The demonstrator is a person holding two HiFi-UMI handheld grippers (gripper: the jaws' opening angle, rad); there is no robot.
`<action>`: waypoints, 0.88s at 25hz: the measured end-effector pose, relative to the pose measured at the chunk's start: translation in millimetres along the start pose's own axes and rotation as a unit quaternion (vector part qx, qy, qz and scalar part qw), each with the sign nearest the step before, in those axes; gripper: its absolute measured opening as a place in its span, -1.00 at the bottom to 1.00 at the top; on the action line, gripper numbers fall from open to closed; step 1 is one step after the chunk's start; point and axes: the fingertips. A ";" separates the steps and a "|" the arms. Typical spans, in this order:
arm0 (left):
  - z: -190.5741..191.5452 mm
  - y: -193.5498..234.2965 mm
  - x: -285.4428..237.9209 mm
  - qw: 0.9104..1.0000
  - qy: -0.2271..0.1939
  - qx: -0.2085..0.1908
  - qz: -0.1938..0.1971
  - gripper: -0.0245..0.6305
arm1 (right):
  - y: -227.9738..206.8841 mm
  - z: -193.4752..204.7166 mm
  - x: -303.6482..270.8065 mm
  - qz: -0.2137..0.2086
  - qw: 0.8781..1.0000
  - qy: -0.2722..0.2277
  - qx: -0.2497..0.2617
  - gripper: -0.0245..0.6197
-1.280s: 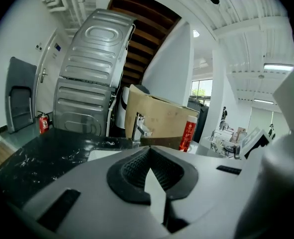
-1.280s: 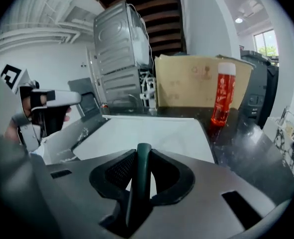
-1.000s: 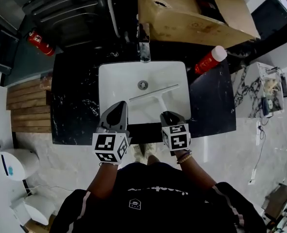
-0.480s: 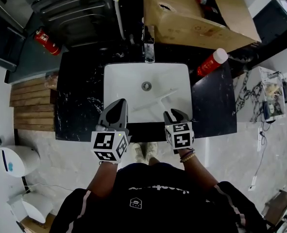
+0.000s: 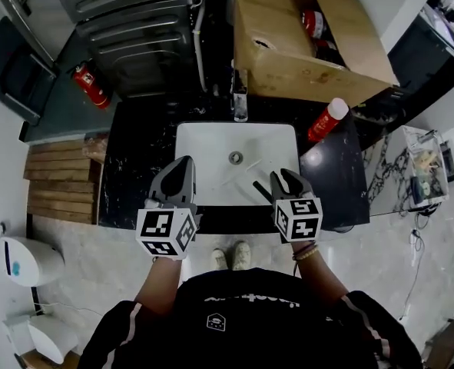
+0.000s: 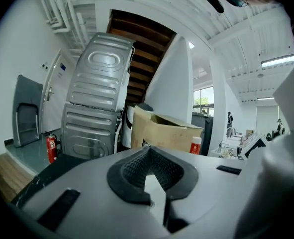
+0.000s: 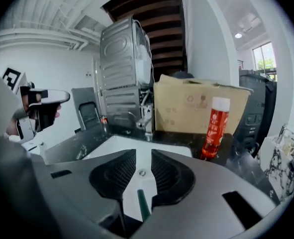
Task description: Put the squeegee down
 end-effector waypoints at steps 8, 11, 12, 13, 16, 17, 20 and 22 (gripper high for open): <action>-76.9 -33.7 12.2 0.997 -0.068 -0.021 0.037 -0.89 | -14.1 -158.9 87.4 -0.010 0.973 -0.231 0.005 -0.76; -96.7 -49.5 15.6 0.994 -0.085 -0.032 0.056 -0.89 | -6.4 -196.7 120.5 -0.020 0.957 -0.290 0.015 -0.79; -100.7 -52.8 15.4 0.994 -0.088 -0.034 0.061 -0.89 | -5.1 -204.2 127.8 -0.021 0.953 -0.301 0.014 -0.79; -103.2 -54.7 14.7 0.993 -0.089 -0.035 0.064 -0.89 | -4.2 -209.5 133.0 -0.021 0.951 -0.308 0.013 -0.79; -106.2 -57.4 14.4 0.993 -0.090 -0.034 0.069 -0.89 | -2.3 -214.8 139.3 -0.019 0.949 -0.313 0.016 -0.80; -107.2 -58.2 14.6 0.993 -0.090 -0.035 0.070 -0.89 | -2.0 -214.5 139.5 -0.018 0.950 -0.311 0.017 -0.80; -110.4 -60.5 13.7 0.992 -0.091 -0.035 0.074 -0.89 | -3.4 -213.1 137.7 -0.011 0.952 -0.304 0.014 -0.80; -111.2 -62.1 13.1 0.992 -0.091 -0.035 0.077 -0.89 | -3.9 -212.3 136.5 -0.005 0.954 -0.300 0.018 -0.80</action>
Point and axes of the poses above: the fingertips, and each gripper's own axes: x backward along the fingers, y to its left, z out of its underside, and after that the axes turned 12 degrees about x, right-handed
